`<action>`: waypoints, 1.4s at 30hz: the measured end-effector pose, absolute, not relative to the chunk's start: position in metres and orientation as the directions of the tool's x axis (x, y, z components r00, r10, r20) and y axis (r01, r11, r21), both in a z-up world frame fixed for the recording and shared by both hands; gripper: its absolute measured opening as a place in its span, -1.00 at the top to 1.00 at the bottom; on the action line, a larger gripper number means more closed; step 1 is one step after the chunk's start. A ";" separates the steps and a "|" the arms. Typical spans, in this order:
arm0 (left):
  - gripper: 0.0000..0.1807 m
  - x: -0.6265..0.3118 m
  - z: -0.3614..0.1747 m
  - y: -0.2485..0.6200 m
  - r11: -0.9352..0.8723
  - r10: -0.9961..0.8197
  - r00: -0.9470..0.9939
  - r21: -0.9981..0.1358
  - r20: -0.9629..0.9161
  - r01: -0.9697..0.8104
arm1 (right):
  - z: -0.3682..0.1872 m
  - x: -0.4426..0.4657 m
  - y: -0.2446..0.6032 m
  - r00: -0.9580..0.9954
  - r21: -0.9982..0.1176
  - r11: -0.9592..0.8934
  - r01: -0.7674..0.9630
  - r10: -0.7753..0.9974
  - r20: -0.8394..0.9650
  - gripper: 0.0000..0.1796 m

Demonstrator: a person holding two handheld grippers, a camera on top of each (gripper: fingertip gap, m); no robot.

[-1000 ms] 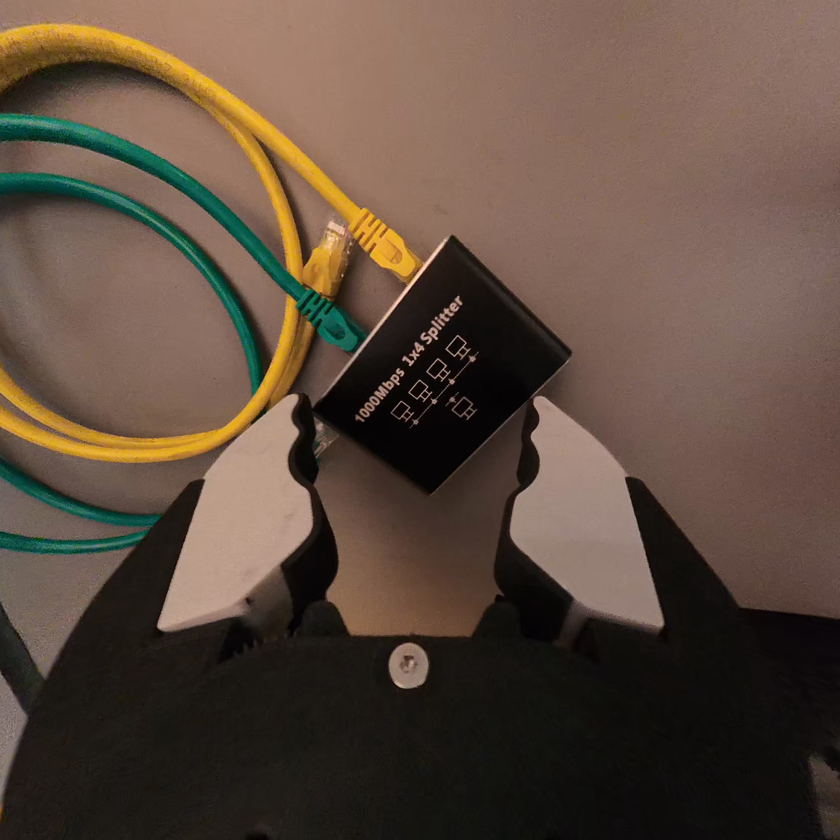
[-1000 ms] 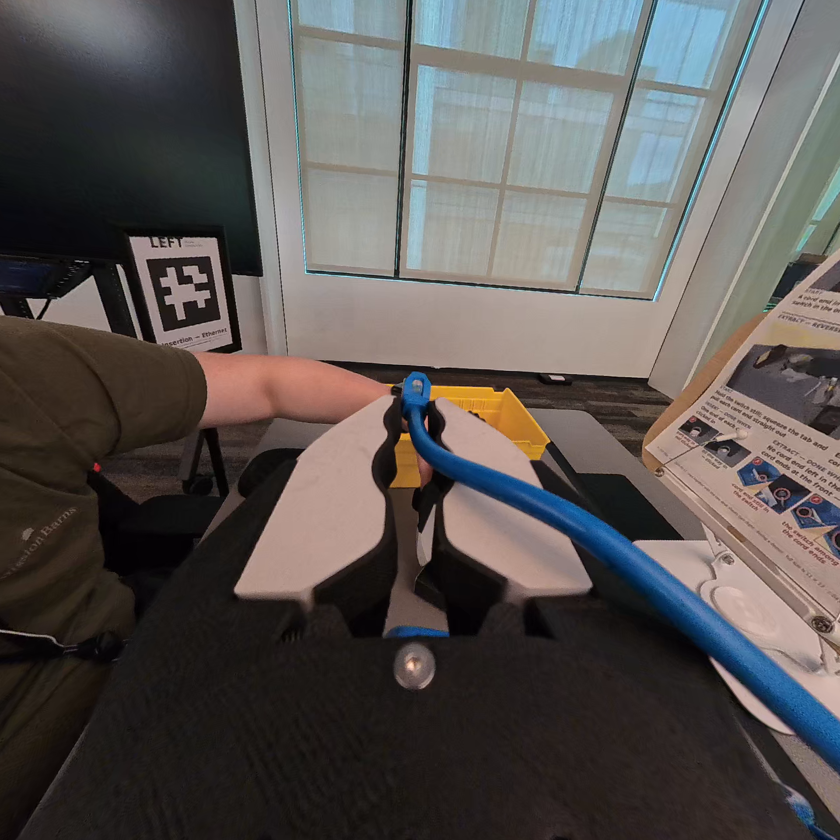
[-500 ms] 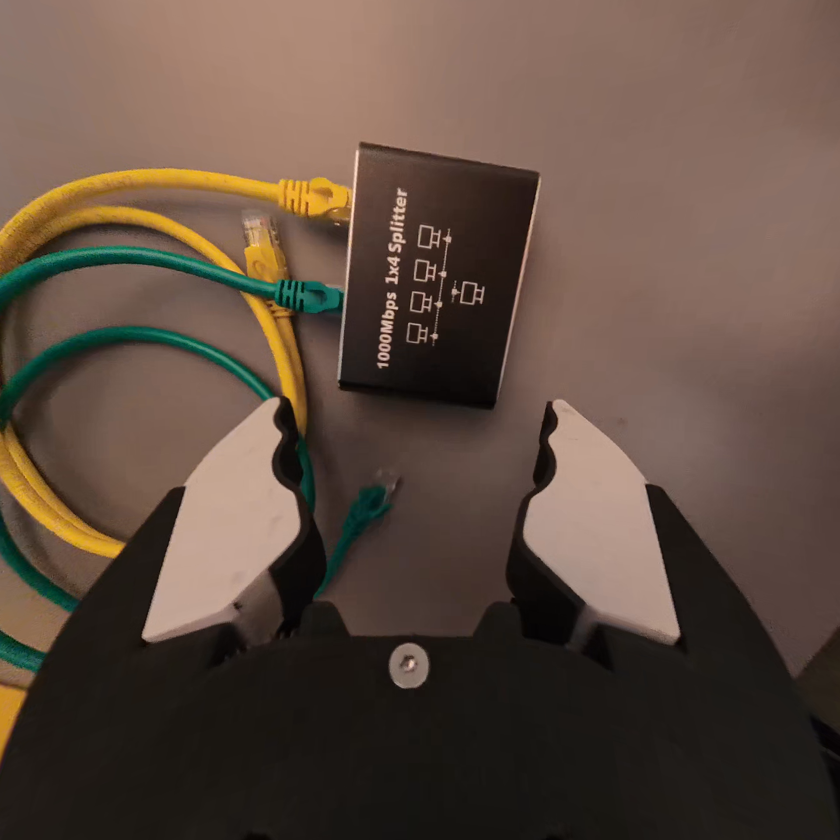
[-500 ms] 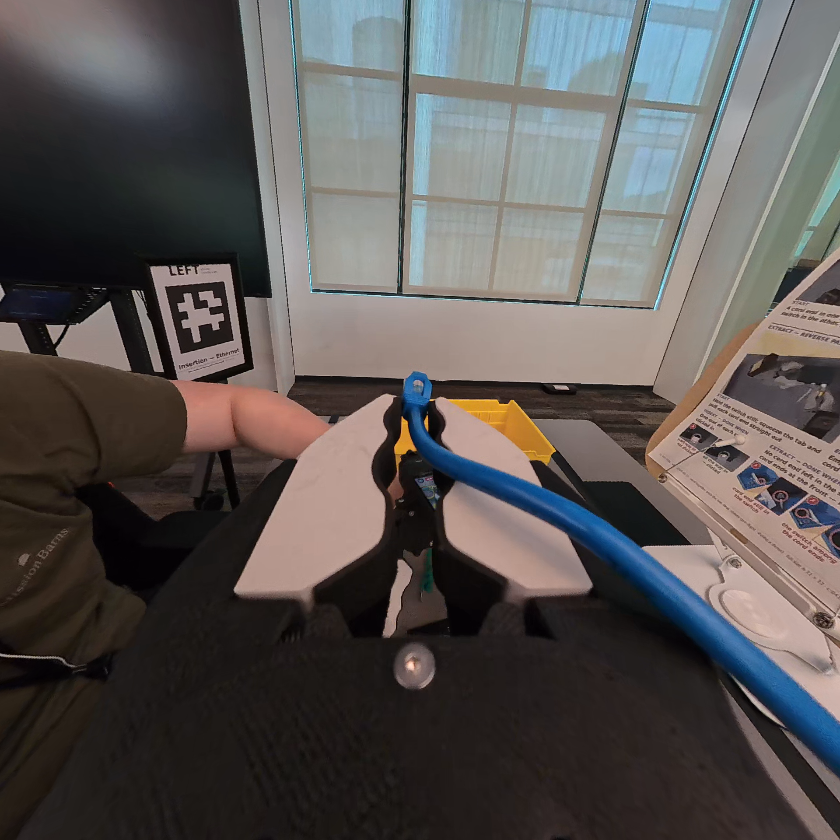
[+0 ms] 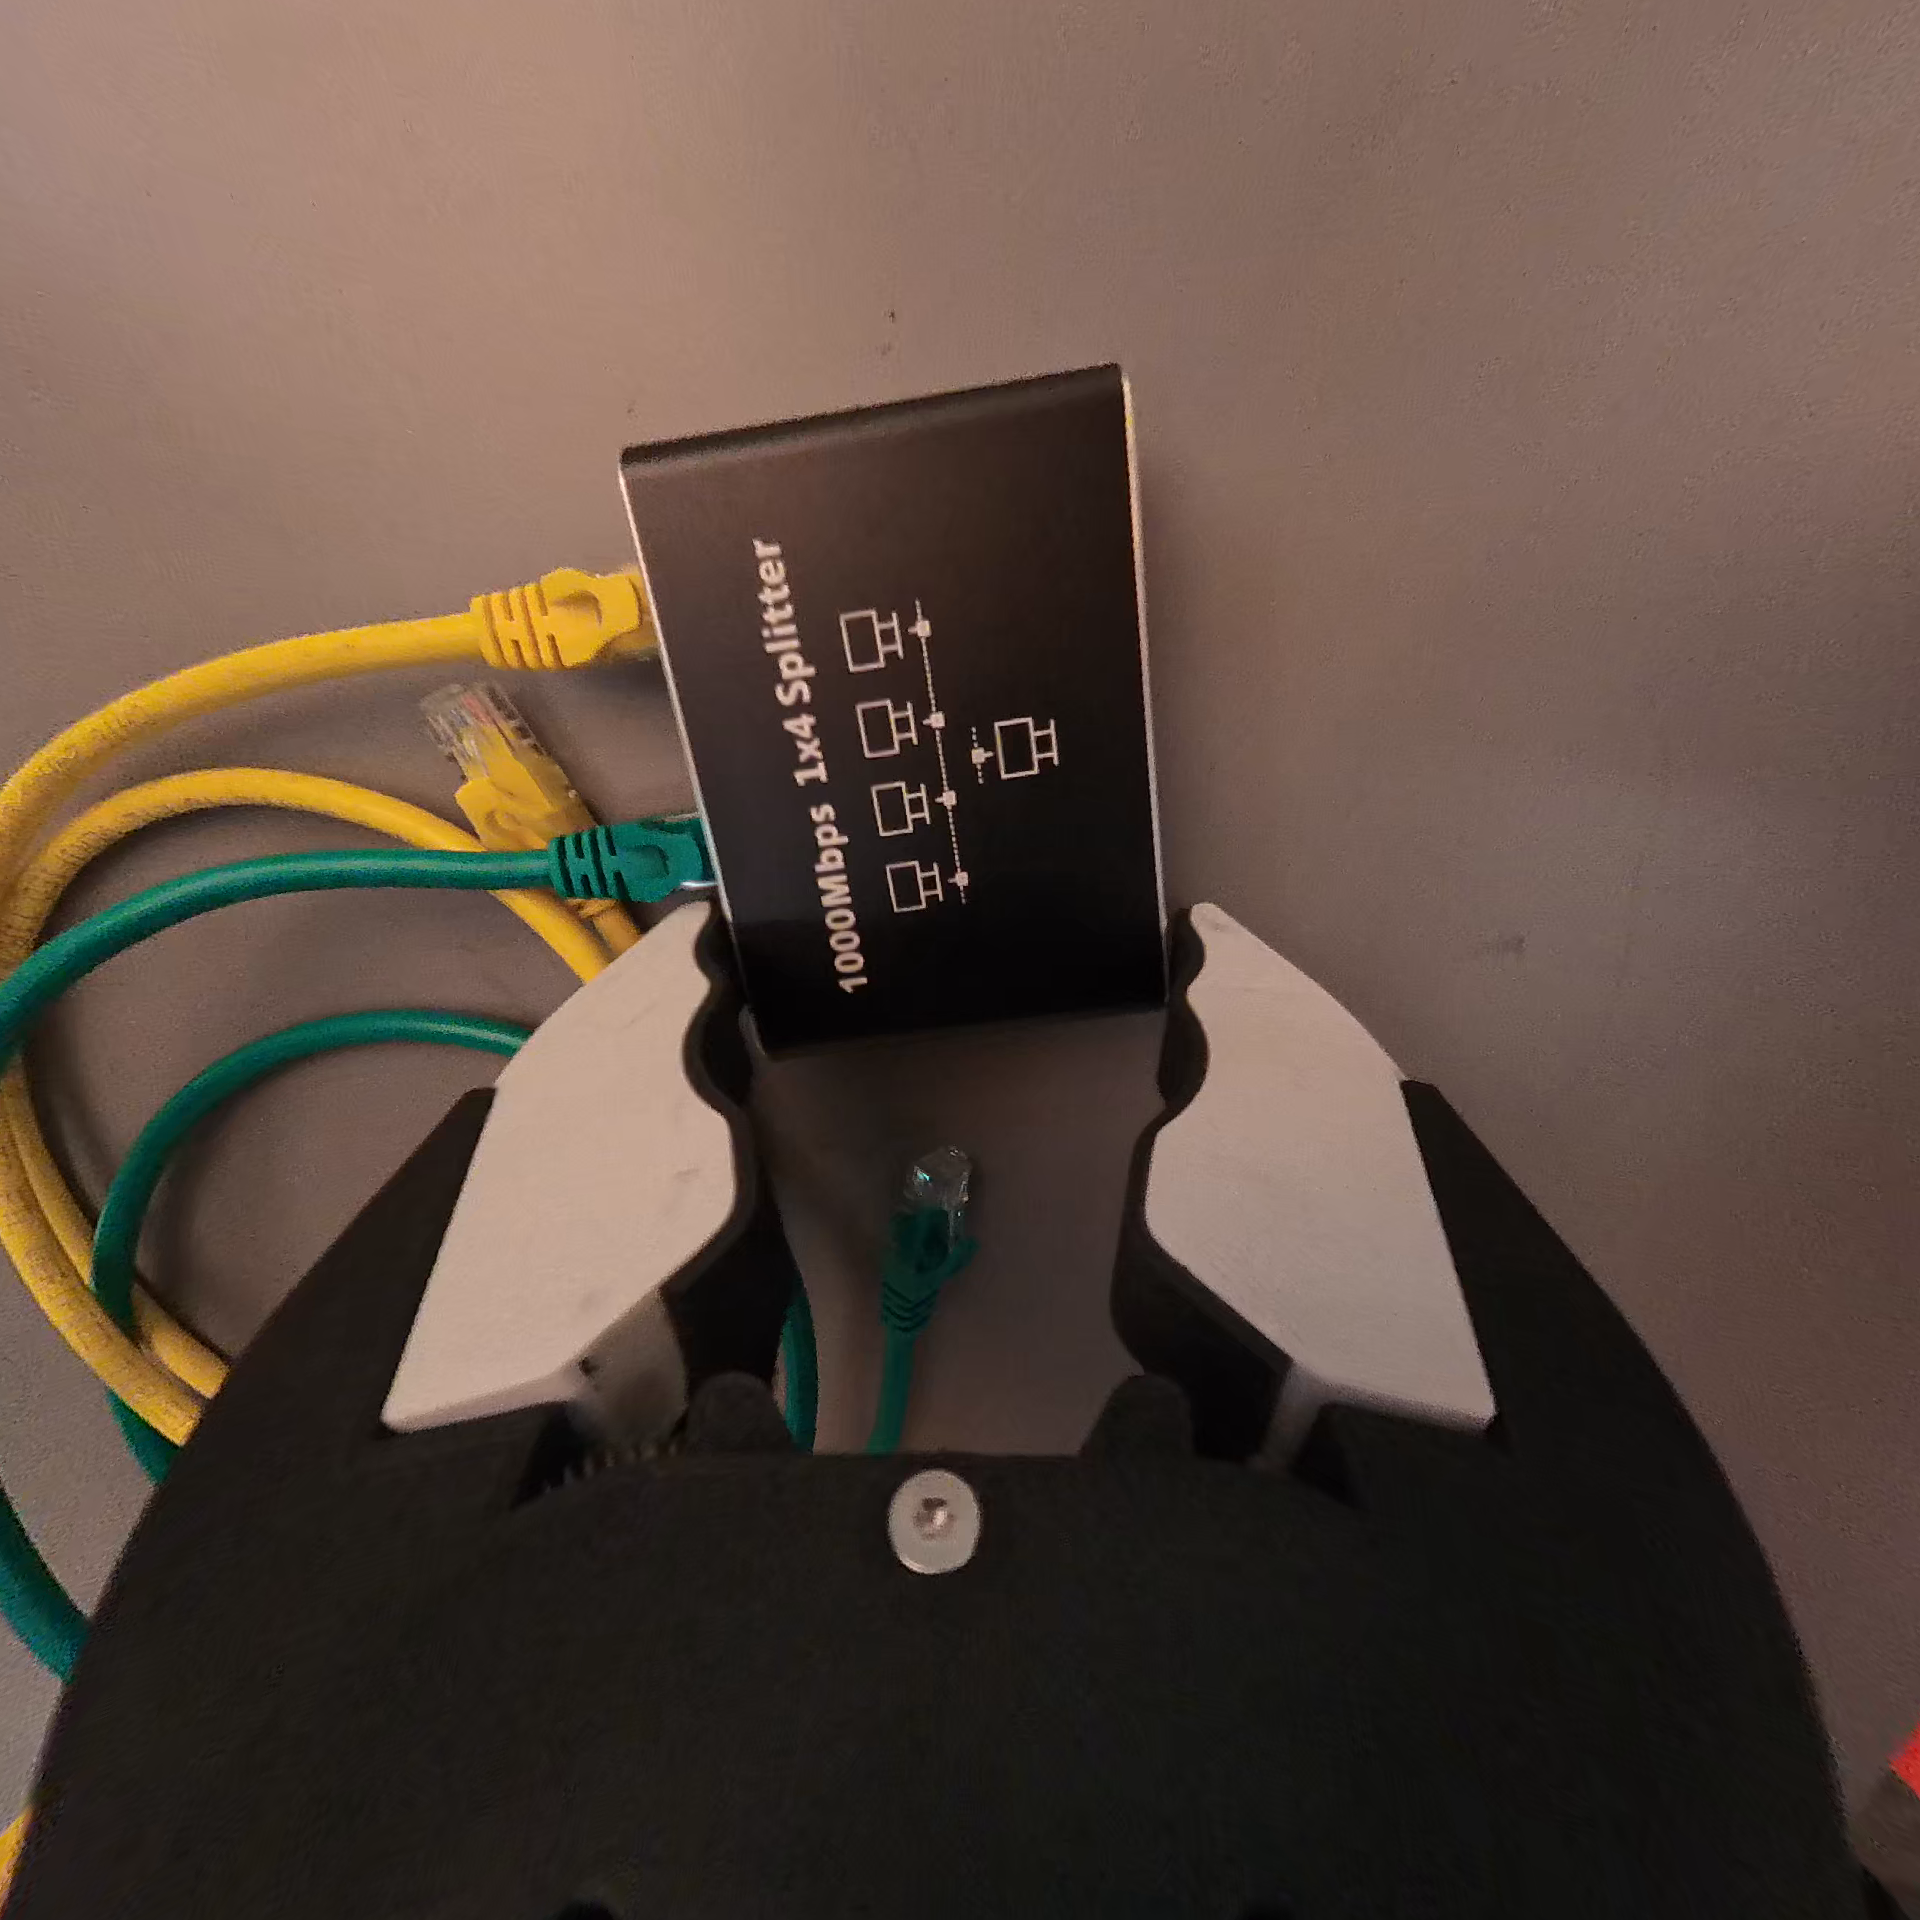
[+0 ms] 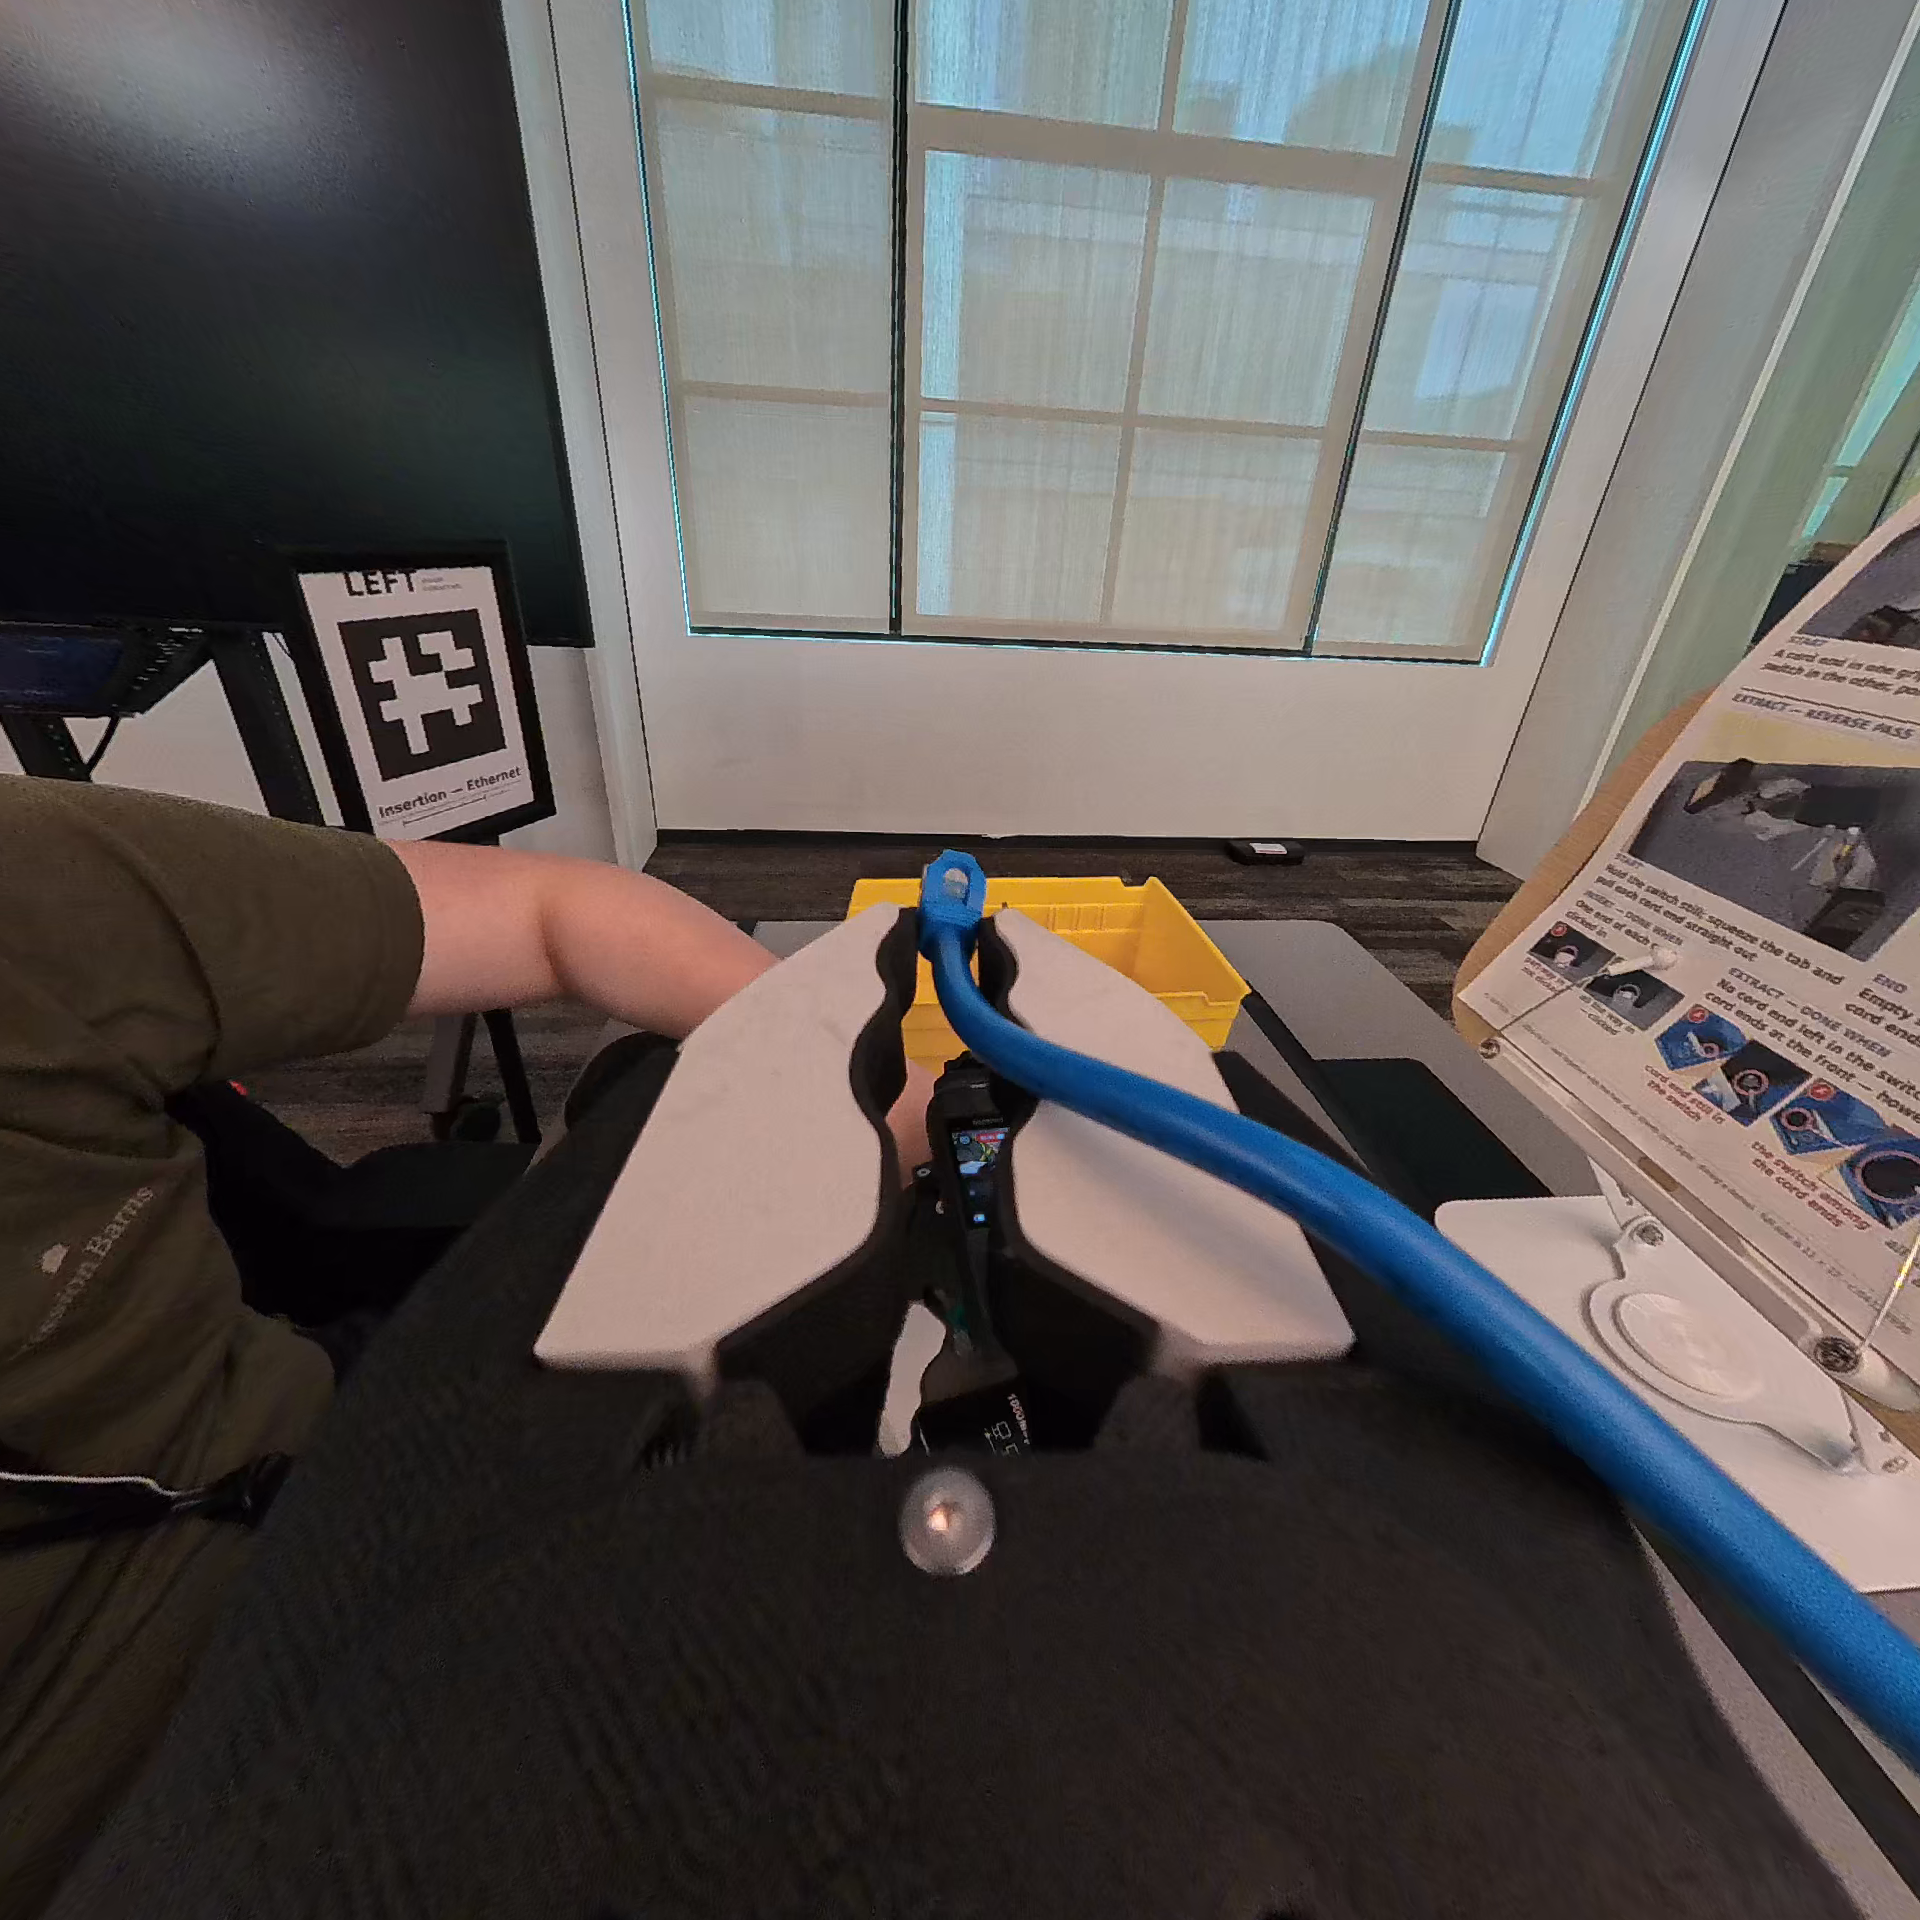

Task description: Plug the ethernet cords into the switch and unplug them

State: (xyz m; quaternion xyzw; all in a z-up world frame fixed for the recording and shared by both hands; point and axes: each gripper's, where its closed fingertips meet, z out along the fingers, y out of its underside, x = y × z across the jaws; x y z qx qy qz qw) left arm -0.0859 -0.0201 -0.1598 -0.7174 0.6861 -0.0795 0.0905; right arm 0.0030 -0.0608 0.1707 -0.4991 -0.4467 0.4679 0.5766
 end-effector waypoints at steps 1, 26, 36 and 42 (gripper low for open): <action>0.10 -0.085 -0.160 -0.020 -0.041 -0.999 0.044 -0.240 -0.010 -0.970 | 0.171 0.003 -0.060 0.165 -0.994 0.063 -0.094 0.985 0.047 0.88; 0.18 -0.050 -0.036 0.025 -0.611 -0.792 0.144 -0.771 0.594 -0.182 | 0.134 0.006 -0.011 0.415 -0.980 0.121 0.156 0.893 0.176 0.88; 0.18 -0.081 0.029 0.048 -0.462 -0.870 0.182 -0.887 0.458 0.023 | 0.101 -0.042 0.011 0.411 -0.688 0.503 0.523 0.558 0.721 0.87; 0.17 -0.086 0.038 0.043 -0.372 -0.903 0.238 -0.928 0.358 -0.018 | 0.091 -0.067 0.006 0.377 -0.637 0.572 0.517 0.516 0.769 0.87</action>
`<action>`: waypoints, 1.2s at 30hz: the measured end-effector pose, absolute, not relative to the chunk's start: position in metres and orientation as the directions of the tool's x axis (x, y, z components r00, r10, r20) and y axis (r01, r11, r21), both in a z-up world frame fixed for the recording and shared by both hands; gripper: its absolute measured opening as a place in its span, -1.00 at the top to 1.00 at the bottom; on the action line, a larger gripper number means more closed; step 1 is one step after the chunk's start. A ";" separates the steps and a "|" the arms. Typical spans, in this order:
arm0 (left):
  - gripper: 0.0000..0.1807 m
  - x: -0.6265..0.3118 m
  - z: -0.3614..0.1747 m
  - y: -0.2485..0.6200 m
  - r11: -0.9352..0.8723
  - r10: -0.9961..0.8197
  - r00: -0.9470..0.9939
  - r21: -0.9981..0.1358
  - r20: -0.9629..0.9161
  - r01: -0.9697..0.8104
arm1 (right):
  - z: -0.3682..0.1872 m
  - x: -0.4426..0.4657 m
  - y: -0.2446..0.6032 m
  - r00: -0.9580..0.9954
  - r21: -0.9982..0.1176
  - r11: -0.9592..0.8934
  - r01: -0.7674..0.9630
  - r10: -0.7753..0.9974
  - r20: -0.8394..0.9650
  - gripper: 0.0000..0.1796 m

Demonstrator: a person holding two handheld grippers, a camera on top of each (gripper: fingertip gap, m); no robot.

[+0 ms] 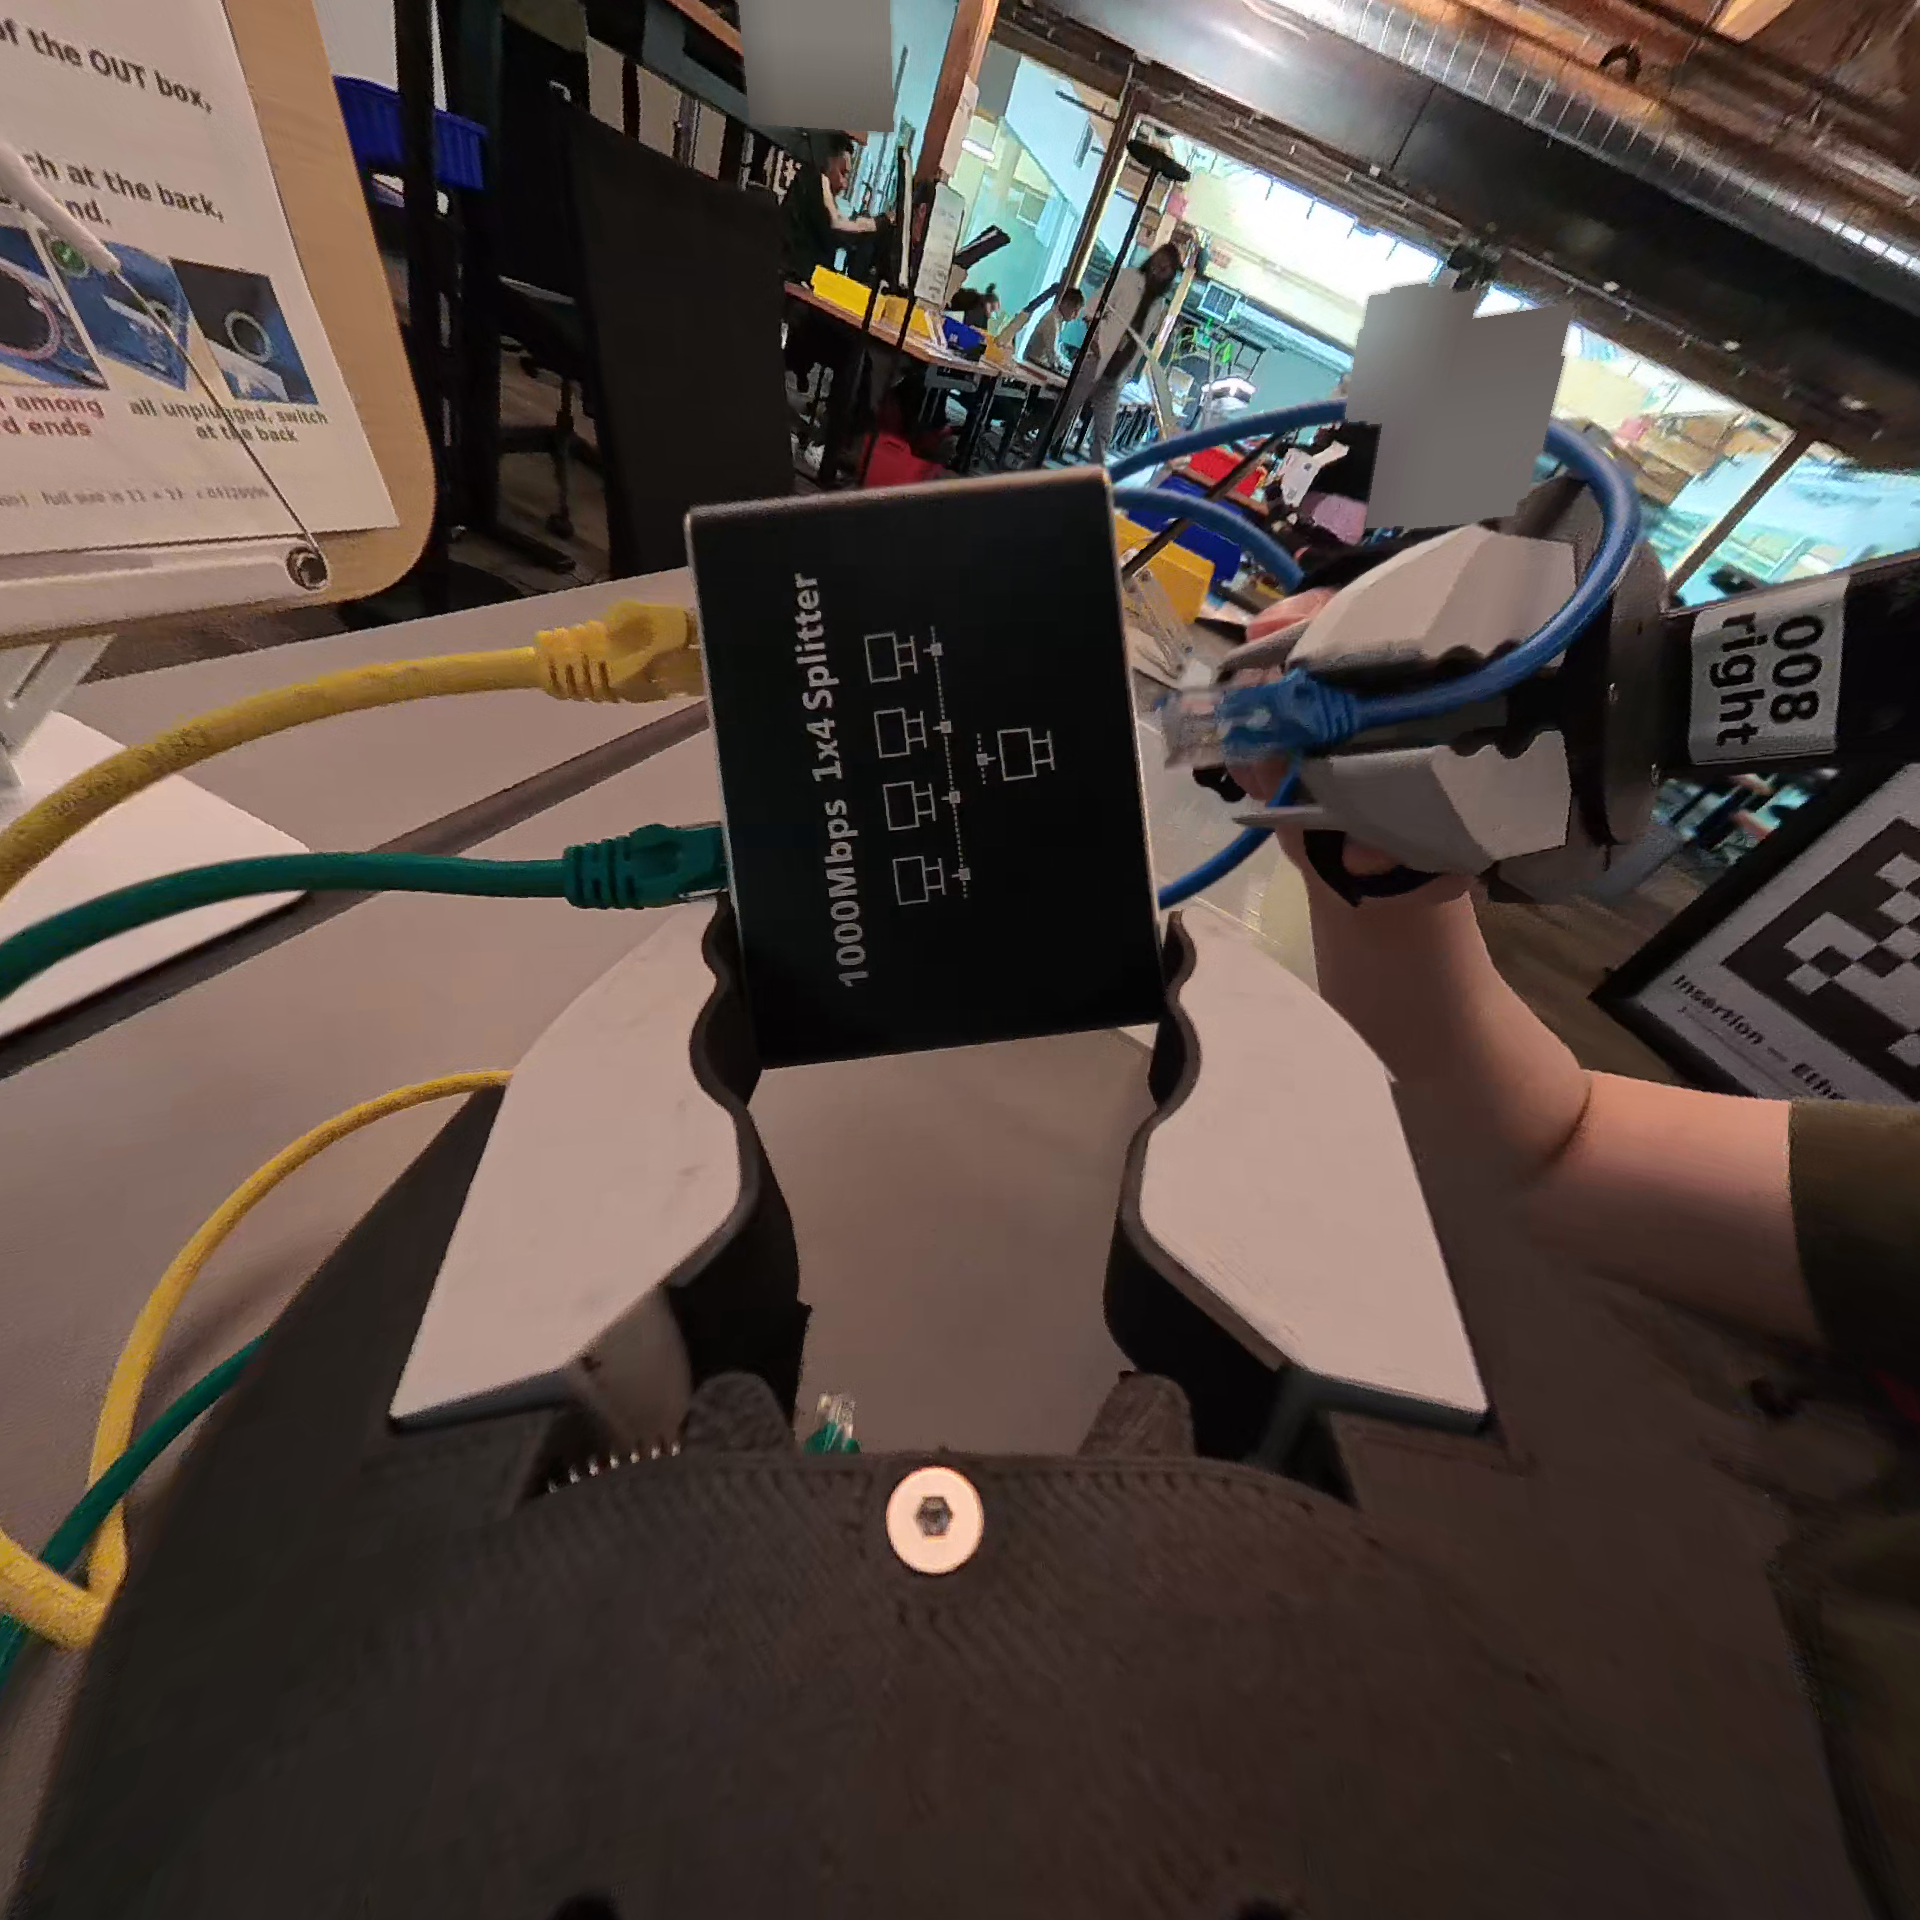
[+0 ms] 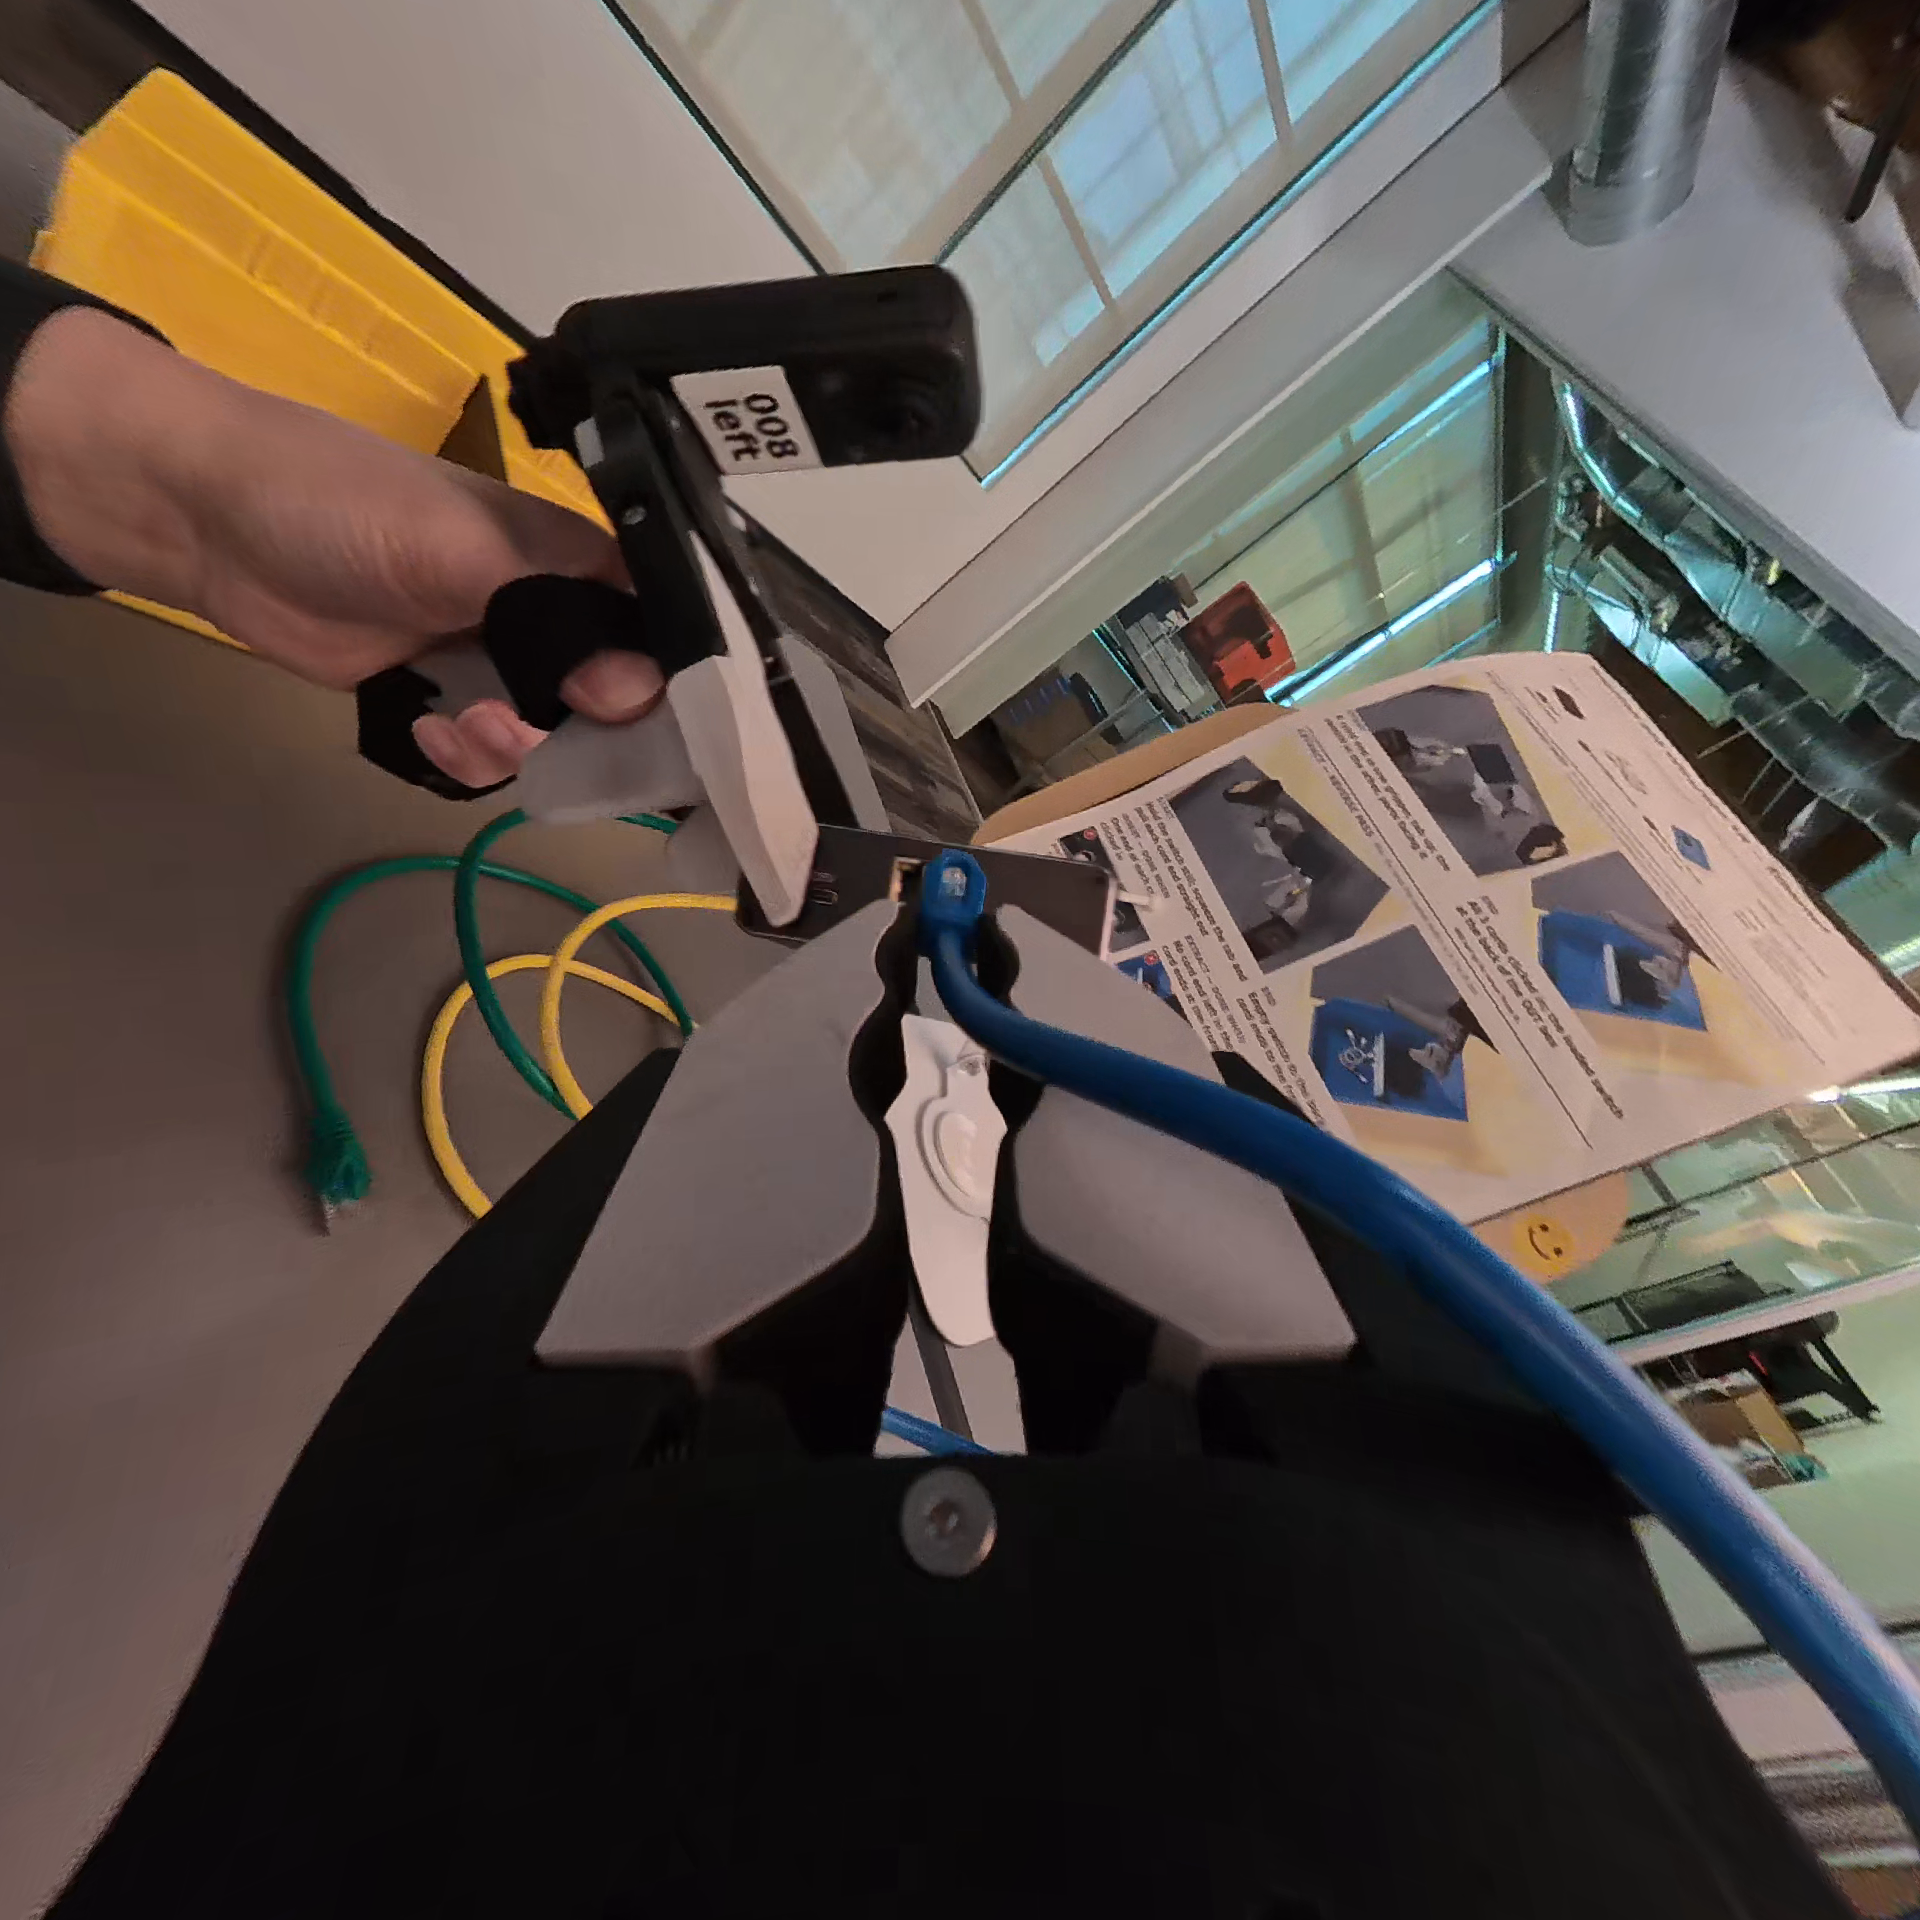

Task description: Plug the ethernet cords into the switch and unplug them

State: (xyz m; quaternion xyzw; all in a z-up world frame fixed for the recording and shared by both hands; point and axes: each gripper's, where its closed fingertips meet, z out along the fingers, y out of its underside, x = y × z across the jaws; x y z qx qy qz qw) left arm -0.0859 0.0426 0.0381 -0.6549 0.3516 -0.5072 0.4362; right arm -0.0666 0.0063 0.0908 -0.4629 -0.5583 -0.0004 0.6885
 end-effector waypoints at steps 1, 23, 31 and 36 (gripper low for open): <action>0.17 -0.085 0.039 0.041 -0.363 -0.907 0.239 -0.931 0.348 -0.023 | 0.088 -0.069 0.006 0.362 -0.633 0.571 0.522 0.524 0.771 0.87; 0.16 -0.083 0.088 0.000 -0.055 -0.967 0.247 -0.998 0.062 0.038 | 0.126 -0.080 -0.041 0.314 -0.404 0.706 0.582 0.263 0.912 0.88; 0.16 -0.066 0.046 0.011 -0.301 -0.942 0.108 -0.943 0.317 0.142 | 0.095 -0.080 -0.019 0.268 -0.491 0.589 0.642 0.428 0.863 0.87; 0.16 -0.073 0.059 0.012 -0.211 -0.950 0.197 -0.962 0.244 0.176 | 0.105 -0.083 -0.021 0.337 -0.553 0.581 0.597 0.444 0.830 0.86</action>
